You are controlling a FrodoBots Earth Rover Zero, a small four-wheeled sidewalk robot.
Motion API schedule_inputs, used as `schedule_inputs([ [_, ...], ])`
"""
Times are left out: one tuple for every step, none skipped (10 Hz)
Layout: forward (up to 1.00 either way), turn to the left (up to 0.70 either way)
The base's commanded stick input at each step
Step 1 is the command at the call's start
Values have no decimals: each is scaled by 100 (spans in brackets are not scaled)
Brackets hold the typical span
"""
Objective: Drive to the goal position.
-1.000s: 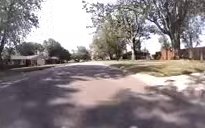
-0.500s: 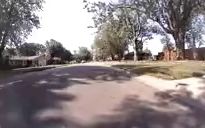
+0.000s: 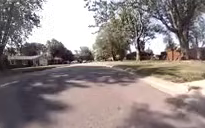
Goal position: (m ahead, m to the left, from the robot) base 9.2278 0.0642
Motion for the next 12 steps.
schedule_inputs([
  [69,3],
  [69,3],
  [69,3],
  [69,3],
  [69,3],
  [69,3],
  [69,3],
  [69,3],
  [69,3],
  [69,3],
  [69,3],
  [69,3],
])
